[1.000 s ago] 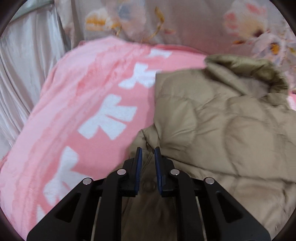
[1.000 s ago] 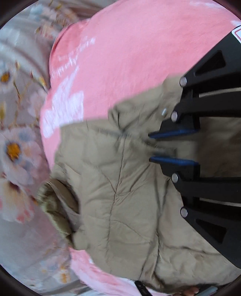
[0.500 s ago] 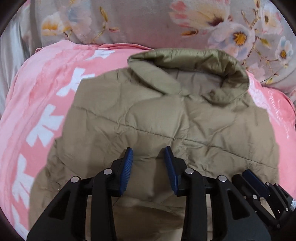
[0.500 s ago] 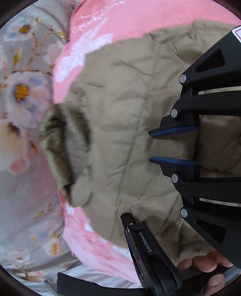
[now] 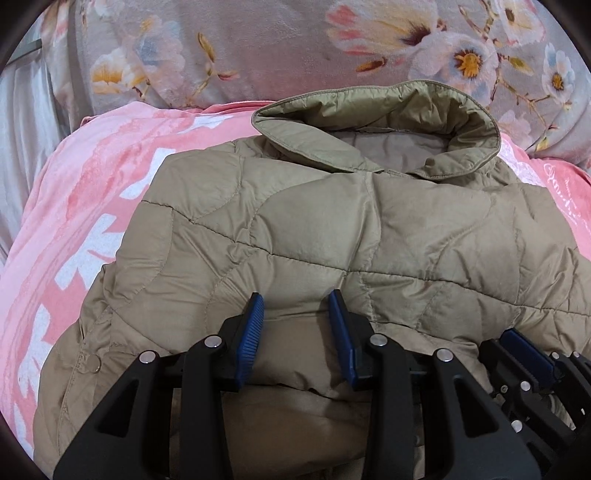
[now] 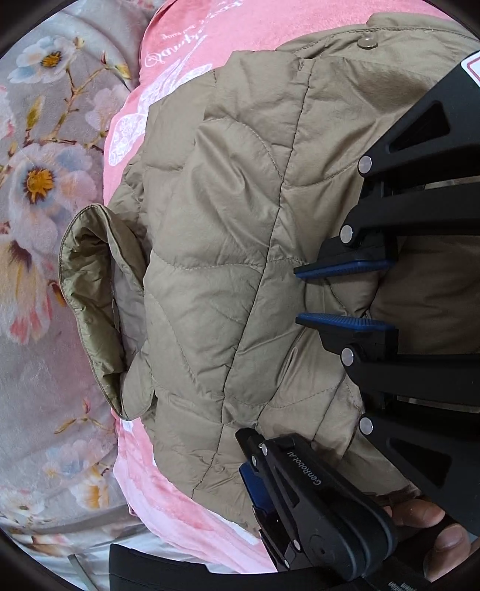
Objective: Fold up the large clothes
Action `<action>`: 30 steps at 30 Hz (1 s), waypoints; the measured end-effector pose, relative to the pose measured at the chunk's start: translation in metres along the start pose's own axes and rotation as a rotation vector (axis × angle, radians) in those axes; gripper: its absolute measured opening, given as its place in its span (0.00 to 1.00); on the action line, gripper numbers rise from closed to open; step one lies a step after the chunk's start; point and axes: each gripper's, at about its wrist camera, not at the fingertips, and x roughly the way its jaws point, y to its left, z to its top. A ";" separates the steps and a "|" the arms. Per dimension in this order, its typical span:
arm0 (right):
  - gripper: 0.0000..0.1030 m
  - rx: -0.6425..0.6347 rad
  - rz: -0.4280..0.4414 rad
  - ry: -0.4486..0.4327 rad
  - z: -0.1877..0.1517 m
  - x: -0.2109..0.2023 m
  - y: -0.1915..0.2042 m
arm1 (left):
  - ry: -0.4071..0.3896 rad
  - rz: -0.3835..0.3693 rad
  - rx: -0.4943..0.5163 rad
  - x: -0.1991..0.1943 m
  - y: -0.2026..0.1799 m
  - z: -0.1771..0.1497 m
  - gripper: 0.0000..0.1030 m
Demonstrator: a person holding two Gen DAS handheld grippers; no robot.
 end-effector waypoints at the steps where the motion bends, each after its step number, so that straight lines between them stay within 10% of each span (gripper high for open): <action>1: 0.17 -0.001 0.000 0.000 0.000 0.000 0.000 | 0.000 0.007 0.005 0.000 -0.001 0.000 0.34; 12: 0.17 0.035 0.045 -0.004 0.000 0.000 -0.008 | -0.002 0.011 0.006 0.000 -0.002 -0.001 0.34; 18: 0.26 0.148 0.184 -0.068 0.020 -0.030 -0.041 | 0.075 -0.272 -0.132 -0.014 0.042 0.024 0.43; 22: 0.58 0.343 0.306 -0.115 0.071 -0.031 -0.080 | 0.031 -0.334 -0.232 -0.018 0.069 0.075 0.70; 30: 0.52 0.474 0.340 -0.013 0.123 0.052 -0.092 | 0.250 -0.459 -0.440 0.082 0.059 0.118 0.60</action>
